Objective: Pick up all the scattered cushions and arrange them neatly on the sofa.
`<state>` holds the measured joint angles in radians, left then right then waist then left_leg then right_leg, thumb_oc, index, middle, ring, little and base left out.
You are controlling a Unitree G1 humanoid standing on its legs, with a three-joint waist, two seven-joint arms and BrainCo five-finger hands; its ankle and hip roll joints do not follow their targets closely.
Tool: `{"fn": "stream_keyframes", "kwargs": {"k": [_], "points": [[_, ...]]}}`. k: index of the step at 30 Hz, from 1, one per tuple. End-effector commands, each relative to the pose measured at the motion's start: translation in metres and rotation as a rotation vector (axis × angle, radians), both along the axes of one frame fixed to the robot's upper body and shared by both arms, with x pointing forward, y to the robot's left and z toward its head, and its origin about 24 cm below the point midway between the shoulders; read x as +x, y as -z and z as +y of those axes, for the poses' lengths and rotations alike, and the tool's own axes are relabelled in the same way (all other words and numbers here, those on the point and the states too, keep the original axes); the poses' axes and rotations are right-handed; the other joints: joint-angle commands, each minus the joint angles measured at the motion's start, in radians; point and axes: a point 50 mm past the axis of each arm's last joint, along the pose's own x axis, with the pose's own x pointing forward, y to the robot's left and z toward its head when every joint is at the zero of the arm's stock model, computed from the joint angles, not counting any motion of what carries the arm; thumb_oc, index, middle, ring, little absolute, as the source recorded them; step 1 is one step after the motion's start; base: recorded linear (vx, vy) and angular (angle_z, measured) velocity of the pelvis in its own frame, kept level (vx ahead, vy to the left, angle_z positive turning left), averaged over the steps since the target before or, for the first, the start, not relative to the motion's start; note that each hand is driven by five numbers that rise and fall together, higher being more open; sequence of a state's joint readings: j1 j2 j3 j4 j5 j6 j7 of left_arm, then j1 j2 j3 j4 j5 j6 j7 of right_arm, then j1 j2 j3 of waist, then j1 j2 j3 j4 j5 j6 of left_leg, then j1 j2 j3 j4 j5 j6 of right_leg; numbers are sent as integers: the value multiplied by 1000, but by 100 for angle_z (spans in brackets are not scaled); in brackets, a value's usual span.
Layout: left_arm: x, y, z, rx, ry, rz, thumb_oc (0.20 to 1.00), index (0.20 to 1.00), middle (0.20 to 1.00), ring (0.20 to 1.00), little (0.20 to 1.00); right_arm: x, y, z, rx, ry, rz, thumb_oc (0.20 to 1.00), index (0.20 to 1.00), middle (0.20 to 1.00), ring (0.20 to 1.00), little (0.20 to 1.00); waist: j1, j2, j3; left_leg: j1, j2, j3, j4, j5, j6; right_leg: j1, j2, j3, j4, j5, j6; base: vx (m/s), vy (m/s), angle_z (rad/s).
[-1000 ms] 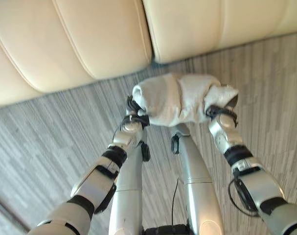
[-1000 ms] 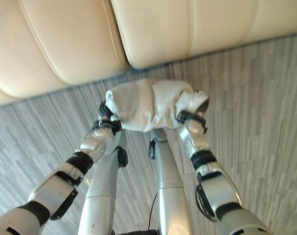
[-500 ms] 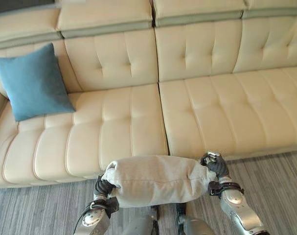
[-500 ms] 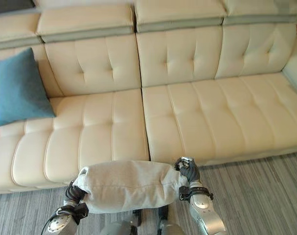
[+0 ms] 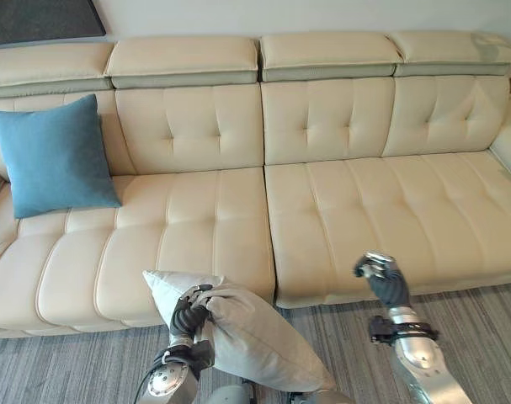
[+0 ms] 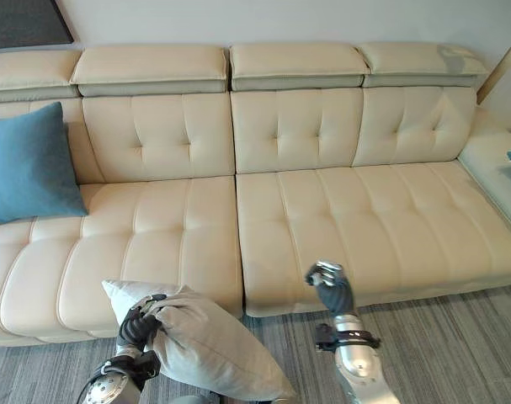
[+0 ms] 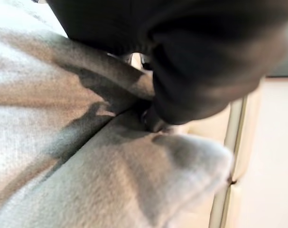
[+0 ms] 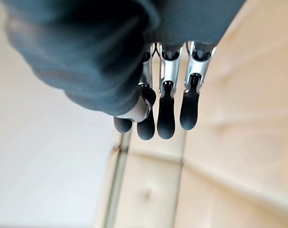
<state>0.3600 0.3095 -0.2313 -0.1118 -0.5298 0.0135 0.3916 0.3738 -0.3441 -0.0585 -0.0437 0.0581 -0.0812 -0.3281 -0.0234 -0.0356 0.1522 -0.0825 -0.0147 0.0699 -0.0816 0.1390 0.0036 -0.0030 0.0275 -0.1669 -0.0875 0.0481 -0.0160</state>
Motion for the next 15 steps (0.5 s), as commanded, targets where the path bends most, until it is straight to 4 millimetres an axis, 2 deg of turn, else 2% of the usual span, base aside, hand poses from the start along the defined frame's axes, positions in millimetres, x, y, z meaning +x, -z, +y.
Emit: {"fn": "stream_keyframes", "kwargs": {"k": [1,2,3,4,6,8,12,15], "points": [[46,-69,-4,-27,11,-413,200,200,200,200,200,11,27,-11,45,216,52,263,263,263,263,263,-37,6,-13,155,31,41,-6,-158,-66,81,-16,-13,0,-155,93,-10,14,-22],[52,-73,-6,-23,25,-429,200,200,200,200,200,3,53,-10,137,297,141,489,489,489,489,489,-42,10,-16,155,32,45,-6,-162,-64,80,-18,-10,0,-154,95,-27,30,-45],[60,-78,-10,-20,34,-451,200,200,200,200,200,-4,78,-4,244,369,226,611,611,611,611,611,-47,14,-18,155,32,55,-6,-167,-63,77,-19,0,0,-152,97,-35,49,-38],[76,-93,-16,-2,36,-518,200,200,200,200,200,-17,111,13,405,435,355,1000,1000,1000,1000,1000,-55,21,-28,160,33,66,-6,-173,-65,79,-22,7,0,-149,99,-31,48,-28],[89,-107,-21,23,28,-578,200,200,200,200,200,-16,119,30,459,384,396,1000,1000,1000,1000,1000,-62,26,-32,165,33,70,-6,-176,-66,82,-25,11,0,-148,100,-25,29,-23],[100,-122,-28,-8,-3,-646,200,200,200,200,200,0,115,48,506,315,366,1000,1000,1000,1000,1000,-70,33,-38,165,31,79,-6,-181,-66,78,-29,20,0,-141,103,-28,33,-11],[99,-127,-39,-83,-5,-673,200,200,200,200,200,28,99,66,566,260,253,1000,1000,1000,1000,1000,-66,47,-44,171,26,84,-6,-187,-65,83,-38,18,0,-138,108,5,38,-8],[97,-127,-40,-105,-6,-673,200,200,200,200,200,37,91,70,590,258,203,1000,1000,1000,1000,1000,-62,52,-45,171,24,79,-6,-189,-64,86,-42,12,0,-139,109,18,31,5]]}}
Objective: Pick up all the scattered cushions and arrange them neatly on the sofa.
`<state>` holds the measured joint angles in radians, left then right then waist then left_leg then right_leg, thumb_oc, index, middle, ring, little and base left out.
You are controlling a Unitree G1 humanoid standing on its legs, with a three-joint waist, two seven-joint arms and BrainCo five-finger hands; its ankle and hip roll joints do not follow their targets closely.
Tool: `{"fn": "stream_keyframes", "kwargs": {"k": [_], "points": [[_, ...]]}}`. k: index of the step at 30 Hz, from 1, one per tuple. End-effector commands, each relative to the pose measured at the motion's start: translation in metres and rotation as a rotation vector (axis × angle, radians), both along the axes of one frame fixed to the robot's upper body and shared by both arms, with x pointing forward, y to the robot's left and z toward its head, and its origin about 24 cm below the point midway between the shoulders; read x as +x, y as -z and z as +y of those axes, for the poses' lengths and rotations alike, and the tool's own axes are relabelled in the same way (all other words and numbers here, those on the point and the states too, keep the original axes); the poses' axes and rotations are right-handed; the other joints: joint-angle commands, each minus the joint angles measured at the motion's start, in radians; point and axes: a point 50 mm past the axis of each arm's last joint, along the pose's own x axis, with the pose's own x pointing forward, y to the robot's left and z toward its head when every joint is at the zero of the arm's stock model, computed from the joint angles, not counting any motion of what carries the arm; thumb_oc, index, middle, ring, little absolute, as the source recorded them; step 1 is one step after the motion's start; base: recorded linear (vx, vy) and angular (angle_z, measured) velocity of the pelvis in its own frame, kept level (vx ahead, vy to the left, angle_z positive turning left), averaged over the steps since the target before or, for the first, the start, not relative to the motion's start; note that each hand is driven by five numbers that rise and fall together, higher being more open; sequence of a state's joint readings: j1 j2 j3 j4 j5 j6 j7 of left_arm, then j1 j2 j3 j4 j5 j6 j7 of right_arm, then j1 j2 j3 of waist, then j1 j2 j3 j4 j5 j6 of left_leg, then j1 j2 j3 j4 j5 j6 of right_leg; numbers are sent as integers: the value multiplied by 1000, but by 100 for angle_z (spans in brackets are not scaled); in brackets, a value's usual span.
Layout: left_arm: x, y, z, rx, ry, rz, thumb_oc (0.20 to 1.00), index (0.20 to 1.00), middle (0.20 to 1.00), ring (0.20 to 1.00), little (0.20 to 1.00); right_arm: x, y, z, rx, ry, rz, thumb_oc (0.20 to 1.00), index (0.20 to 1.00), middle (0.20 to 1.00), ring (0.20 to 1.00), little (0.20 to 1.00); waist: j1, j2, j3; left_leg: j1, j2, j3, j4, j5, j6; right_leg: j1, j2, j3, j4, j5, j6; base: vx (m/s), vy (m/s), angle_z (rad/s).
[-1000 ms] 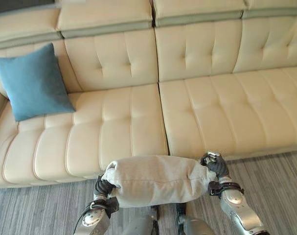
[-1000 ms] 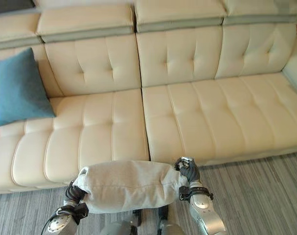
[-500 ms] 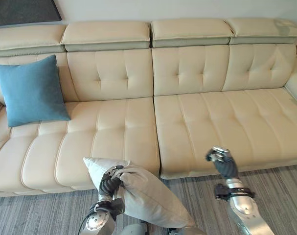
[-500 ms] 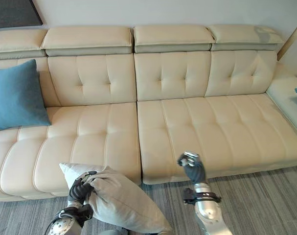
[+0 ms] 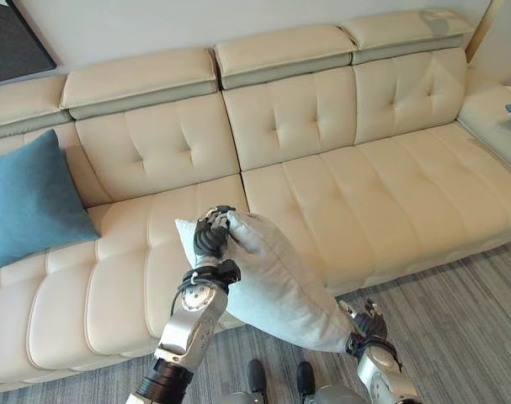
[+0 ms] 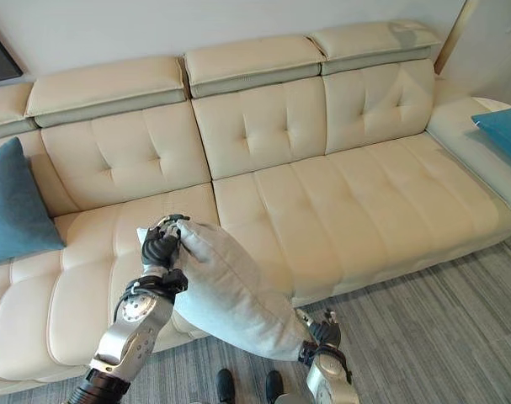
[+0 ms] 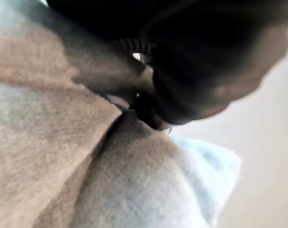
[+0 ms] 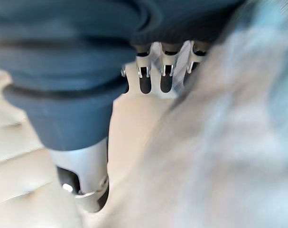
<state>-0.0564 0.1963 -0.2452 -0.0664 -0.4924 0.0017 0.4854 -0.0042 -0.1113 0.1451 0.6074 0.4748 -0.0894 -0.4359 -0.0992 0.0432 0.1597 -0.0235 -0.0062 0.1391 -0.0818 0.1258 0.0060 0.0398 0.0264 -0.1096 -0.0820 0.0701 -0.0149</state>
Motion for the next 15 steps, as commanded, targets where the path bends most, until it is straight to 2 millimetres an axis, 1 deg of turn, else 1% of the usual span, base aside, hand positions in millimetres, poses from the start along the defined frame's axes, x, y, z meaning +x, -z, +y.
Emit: {"fn": "stream_keyframes", "kwargs": {"k": [1,5,7,9,11,12,15], "points": [[2,-55,1,-65,-19,-321,200,200,200,200,200,2,-8,-8,25,107,-78,1000,1000,1000,1000,1000,16,-25,-52,111,15,8,-5,-175,-66,44,-43,-47,-5,-161,108,0,0,0],[0,-54,1,-92,-27,-316,200,200,200,200,200,13,-20,4,82,87,-154,1000,1000,1000,1000,1000,24,-26,-52,111,11,4,-5,-177,-65,47,-46,-54,-5,-161,108,12,22,6],[0,-54,0,-98,-25,-317,200,200,200,200,200,15,-22,11,101,62,-166,1000,1000,1000,1000,1000,28,-27,-52,111,11,4,-5,-178,-65,49,-47,-57,-5,-161,109,11,21,4],[-1,-55,-2,-89,-14,-322,200,200,200,200,200,15,-22,15,91,-3,-160,1000,1000,1000,1000,1000,32,-30,-52,112,11,2,-5,-178,-67,51,-48,-61,-5,-162,110,0,0,0],[-2,-54,-1,-81,-7,-319,200,200,200,200,200,12,-19,14,66,-35,-141,1000,1000,1000,1000,1000,33,-34,-51,114,10,0,-5,-178,-67,55,-49,-64,-5,-163,110,10,7,2],[-3,-53,0,-74,-7,-317,200,200,200,200,200,7,-15,11,27,-65,-111,1000,1000,1000,1000,1000,34,-37,-52,115,10,-2,-5,-178,-68,57,-48,-67,-5,-164,110,18,11,8],[-5,-51,3,-65,-11,-312,200,200,200,200,200,-4,-4,3,-15,-46,-42,1000,1000,1000,1000,1000,36,-44,-51,114,11,-5,-5,-179,-68,56,-49,-70,-5,-163,111,9,9,8]]}}
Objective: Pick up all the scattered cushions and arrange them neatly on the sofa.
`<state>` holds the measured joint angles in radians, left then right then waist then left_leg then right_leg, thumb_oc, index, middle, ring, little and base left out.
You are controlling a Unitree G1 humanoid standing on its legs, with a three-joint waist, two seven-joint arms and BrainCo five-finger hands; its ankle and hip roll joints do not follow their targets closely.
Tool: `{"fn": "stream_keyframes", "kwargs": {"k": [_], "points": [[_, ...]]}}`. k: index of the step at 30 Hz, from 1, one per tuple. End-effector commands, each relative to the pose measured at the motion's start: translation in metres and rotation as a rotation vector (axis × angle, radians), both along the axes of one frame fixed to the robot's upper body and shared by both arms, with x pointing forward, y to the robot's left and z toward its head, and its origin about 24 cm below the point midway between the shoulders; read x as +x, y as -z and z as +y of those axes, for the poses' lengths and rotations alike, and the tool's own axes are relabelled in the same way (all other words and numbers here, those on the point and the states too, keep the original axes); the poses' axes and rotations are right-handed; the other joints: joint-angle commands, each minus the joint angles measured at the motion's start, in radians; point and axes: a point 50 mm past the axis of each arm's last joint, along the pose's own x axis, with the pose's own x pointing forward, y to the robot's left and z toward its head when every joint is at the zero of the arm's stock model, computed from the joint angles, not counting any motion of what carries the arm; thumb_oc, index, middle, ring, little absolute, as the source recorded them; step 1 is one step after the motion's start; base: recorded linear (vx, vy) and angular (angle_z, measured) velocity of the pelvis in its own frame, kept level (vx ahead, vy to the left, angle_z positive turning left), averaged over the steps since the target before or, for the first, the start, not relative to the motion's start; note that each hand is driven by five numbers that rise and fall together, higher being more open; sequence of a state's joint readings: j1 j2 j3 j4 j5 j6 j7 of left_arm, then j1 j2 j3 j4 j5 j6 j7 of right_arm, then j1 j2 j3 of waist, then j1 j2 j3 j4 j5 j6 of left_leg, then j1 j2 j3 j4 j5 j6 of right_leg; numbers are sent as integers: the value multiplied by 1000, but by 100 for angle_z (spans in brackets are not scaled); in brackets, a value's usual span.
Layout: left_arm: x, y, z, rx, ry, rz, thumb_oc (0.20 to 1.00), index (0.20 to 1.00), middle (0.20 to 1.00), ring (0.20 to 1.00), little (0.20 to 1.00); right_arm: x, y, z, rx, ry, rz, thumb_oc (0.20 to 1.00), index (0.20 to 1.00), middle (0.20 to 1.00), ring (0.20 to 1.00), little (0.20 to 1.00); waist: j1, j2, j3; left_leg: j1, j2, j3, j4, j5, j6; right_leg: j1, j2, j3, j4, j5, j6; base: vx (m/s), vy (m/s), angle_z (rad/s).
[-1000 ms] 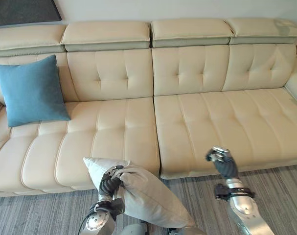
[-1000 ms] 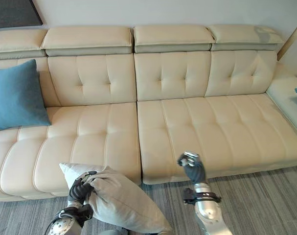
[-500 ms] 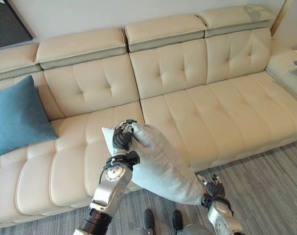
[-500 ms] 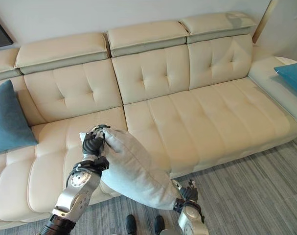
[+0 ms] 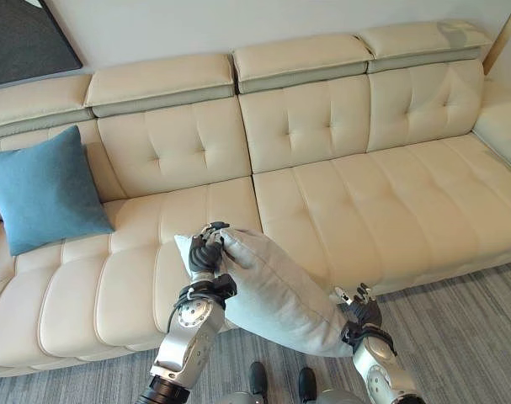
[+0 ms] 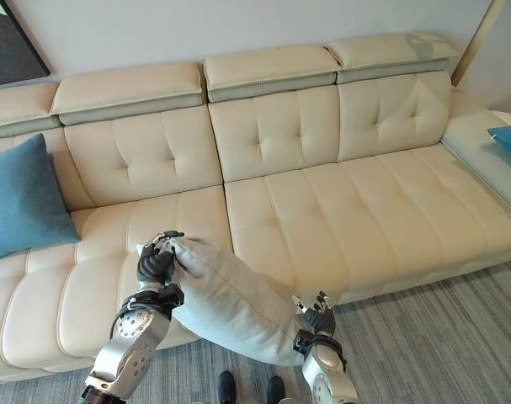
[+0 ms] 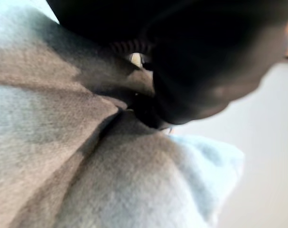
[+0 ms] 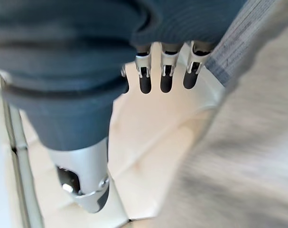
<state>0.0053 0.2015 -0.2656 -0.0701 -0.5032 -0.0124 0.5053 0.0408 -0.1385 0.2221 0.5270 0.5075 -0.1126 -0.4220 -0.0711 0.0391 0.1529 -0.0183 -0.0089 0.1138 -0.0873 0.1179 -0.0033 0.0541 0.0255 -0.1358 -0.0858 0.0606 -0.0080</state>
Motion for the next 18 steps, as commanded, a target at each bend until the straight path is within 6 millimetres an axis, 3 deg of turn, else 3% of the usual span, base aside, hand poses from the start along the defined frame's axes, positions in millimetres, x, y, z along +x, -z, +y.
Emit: {"fn": "stream_keyframes", "kwargs": {"k": [1,3,4,6,9,15,18], "points": [[8,-65,2,-51,4,-367,200,200,200,200,200,-6,8,-9,-59,12,50,1000,1000,1000,1000,1000,8,-42,-44,108,13,20,0,-171,-58,41,-48,-44,-1,-153,105,0,0,0],[9,-65,2,-43,7,-367,200,200,200,200,200,-16,19,-15,-104,1,126,1000,1000,1000,1000,1000,8,-45,-44,105,14,20,0,-172,-58,39,-48,-45,-1,-153,106,2,2,2],[9,-68,2,-12,24,-381,200,200,200,200,200,-31,33,-22,-158,-17,226,1000,1000,1000,1000,1000,10,-47,-42,102,13,17,0,-171,-57,36,-47,-46,-1,-153,107,0,0,0],[9,-68,2,-11,24,-381,200,200,200,200,200,-31,33,-22,-158,-17,226,1000,1000,1000,1000,1000,9,-47,-42,101,13,17,0,-171,-57,36,-48,-46,-1,-153,107,0,0,0],[8,-73,2,-3,44,-404,200,200,200,200,200,-43,48,-25,-139,40,346,1000,1000,1000,1000,1000,16,-40,-31,86,12,15,0,-170,-55,19,-52,-46,-1,-150,111,0,0,0],[5,-69,-4,-48,83,-381,200,200,200,200,200,-26,45,9,22,12,279,1000,1000,1000,1000,1000,29,-24,-21,80,10,16,0,-169,-54,13,-54,-49,-1,-151,112,3,3,1],[1,-66,-10,-122,98,-373,200,200,200,200,200,2,25,39,152,-6,128,1000,1000,1000,1000,1000,42,-11,-3,69,7,8,0,-164,-54,6,-57,-54,-1,-152,111,-7,15,7]]}}
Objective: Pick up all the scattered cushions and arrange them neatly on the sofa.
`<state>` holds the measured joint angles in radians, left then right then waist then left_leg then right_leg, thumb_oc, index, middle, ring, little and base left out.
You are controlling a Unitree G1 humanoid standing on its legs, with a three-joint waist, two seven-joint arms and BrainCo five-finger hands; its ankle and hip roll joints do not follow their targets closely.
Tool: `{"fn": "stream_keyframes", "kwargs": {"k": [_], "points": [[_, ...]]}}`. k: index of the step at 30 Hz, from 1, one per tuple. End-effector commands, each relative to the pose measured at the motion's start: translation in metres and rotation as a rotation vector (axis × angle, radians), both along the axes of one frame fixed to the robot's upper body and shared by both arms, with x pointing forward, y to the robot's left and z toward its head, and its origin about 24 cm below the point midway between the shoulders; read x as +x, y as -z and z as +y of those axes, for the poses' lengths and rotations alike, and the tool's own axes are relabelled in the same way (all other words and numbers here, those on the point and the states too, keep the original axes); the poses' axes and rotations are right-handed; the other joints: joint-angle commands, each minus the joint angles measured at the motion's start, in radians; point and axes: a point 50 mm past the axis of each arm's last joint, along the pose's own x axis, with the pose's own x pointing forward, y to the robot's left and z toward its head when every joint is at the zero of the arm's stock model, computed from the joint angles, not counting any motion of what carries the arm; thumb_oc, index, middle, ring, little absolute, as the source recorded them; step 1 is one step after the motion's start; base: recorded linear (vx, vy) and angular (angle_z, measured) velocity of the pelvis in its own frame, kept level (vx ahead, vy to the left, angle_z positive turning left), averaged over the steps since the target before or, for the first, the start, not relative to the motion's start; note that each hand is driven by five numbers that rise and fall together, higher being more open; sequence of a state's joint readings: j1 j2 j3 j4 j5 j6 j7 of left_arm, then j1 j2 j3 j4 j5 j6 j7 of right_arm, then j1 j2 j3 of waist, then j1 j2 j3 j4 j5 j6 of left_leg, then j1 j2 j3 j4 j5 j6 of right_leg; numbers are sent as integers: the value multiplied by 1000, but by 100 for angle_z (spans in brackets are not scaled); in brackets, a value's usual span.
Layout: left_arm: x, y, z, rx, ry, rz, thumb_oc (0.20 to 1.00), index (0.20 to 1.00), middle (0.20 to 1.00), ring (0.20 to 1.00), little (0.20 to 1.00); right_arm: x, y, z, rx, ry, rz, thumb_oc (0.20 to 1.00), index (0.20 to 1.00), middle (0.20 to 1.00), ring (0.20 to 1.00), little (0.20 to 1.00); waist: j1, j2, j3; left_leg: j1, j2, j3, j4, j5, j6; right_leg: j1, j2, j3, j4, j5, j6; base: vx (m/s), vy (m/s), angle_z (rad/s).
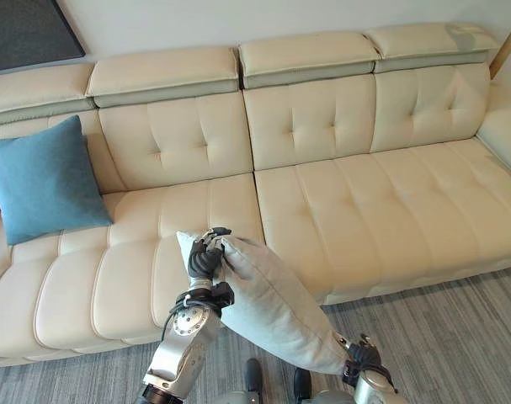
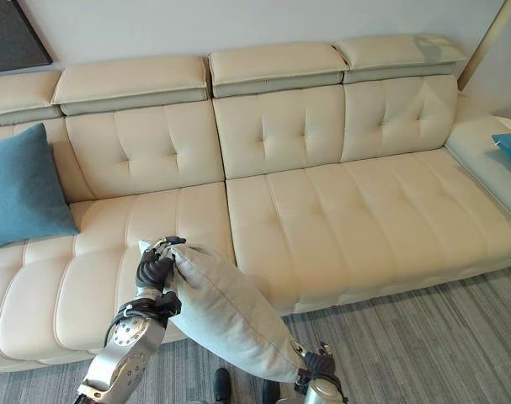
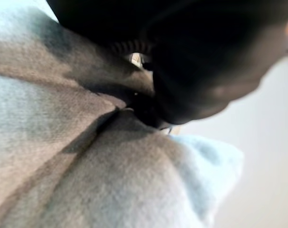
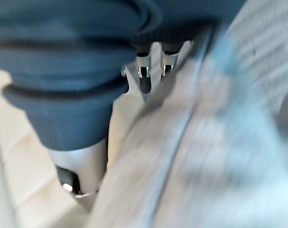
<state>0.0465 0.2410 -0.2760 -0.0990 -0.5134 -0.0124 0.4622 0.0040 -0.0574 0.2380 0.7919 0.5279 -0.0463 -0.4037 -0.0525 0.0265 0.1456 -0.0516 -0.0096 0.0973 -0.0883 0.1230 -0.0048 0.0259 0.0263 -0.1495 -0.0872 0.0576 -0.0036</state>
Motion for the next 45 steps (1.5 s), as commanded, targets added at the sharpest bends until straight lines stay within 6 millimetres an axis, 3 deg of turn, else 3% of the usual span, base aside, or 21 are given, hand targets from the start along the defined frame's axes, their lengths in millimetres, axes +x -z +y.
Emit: {"fn": "stream_keyframes", "kwargs": {"k": [1,5,11,12,13,21,24,25,26,27,28,29,30,33,35,37,45], "points": [[9,-70,-15,-170,60,-378,200,200,200,200,200,40,-25,23,128,40,-184,1000,1000,1000,1000,1000,28,5,10,96,7,22,1,-167,-53,29,-59,-44,0,-147,106,-40,7,11],[8,-76,-23,-229,90,-402,200,200,200,200,200,51,-35,45,266,95,-235,1000,1000,1000,1000,1000,42,17,30,67,4,9,1,-155,-57,7,-62,-59,0,-141,105,-44,5,13],[14,-89,-43,-287,165,-445,200,200,200,200,200,46,-35,85,559,189,-200,1000,1000,1000,1000,1000,55,22,43,55,3,-4,1,-147,-64,2,-63,-75,0,-140,102,-7,0,12],[15,-93,-47,-290,181,-461,200,200,200,200,200,45,-35,90,575,172,-194,260,260,260,260,260,56,20,44,56,2,-5,1,-147,-65,3,-62,-77,0,-140,101,0,0,0],[15,-96,-49,-292,191,-470,200,200,200,200,200,44,-35,93,589,163,-195,200,200,200,200,200,57,19,45,57,3,-4,1,-147,-66,4,-62,-76,0,-140,101,0,0,0],[18,-102,-55,-299,204,-489,200,200,200,200,200,37,-35,95,681,266,-206,200,200,200,200,200,50,8,39,64,4,-3,1,-154,-68,13,-64,-79,0,-145,101,0,0,0],[17,-103,-52,-291,185,-493,200,200,200,200,200,48,-48,93,695,266,-283,200,200,200,200,200,49,4,33,67,5,-1,1,-156,-67,15,-63,-78,0,-145,101,0,0,0],[17,-104,-48,-275,168,-500,200,200,200,200,200,60,-64,92,695,235,-368,200,200,200,200,200,50,-2,25,71,7,1,1,-157,-66,17,-63,-76,0,-145,101,0,0,0],[17,-100,-41,-256,131,-488,200,200,200,200,200,80,-86,68,612,248,-501,200,200,200,200,200,50,-5,20,78,9,5,1,-161,-65,21,-63,-73,0,-147,102,0,0,0],[15,-101,-45,-250,154,-491,200,200,200,200,200,41,-50,97,743,332,-279,200,200,200,200,200,49,-8,15,80,8,5,1,-161,-65,23,-62,-74,0,-146,102,0,0,0],[12,-94,-39,-197,127,-473,200,200,200,200,200,85,-110,84,518,-32,-587,200,200,200,200,200,52,-13,9,81,10,8,1,-159,-64,23,-62,-72,0,-142,101,0,0,0],[15,-92,-39,-163,135,-474,200,200,200,200,200,80,-106,91,622,-14,-580,200,200,200,200,200,53,-20,6,83,10,7,1,-160,-63,26,-62,-71,0,-143,100,0,0,0],[13,-89,-33,-151,114,-459,200,200,200,200,200,98,-131,75,539,-47,-699,200,200,200,200,200,53,-25,3,89,11,8,1,-162,-63,30,-61,-69,0,-145,101,0,0,0],[11,-83,-21,-137,76,-434,200,200,200,200,200,101,-146,59,449,-61,-775,200,200,200,200,200,50,-33,-10,92,13,10,1,-164,-62,31,-61,-70,0,-146,101,6,0,-1],[7,-68,-8,-103,29,-372,200,200,200,200,200,103,-167,36,288,-95,-878,200,200,200,200,200,49,-42,-23,102,14,12,1,-169,-58,39,-61,-68,0,-147,103,0,0,0],[4,-60,-2,-88,13,-333,200,200,200,200,200,101,-175,24,207,-101,-911,200,200,200,200,200,49,-46,-30,108,14,12,1,-173,-55,45,-61,-67,0,-148,103,0,0,0],[-4,-41,9,-21,-4,-240,200,200,200,200,200,90,-194,15,155,-117,-998,200,200,200,200,200,48,-51,-41,124,14,17,1,-178,-49,58,-59,-62,0,-150,104,3,0,-1]]}}
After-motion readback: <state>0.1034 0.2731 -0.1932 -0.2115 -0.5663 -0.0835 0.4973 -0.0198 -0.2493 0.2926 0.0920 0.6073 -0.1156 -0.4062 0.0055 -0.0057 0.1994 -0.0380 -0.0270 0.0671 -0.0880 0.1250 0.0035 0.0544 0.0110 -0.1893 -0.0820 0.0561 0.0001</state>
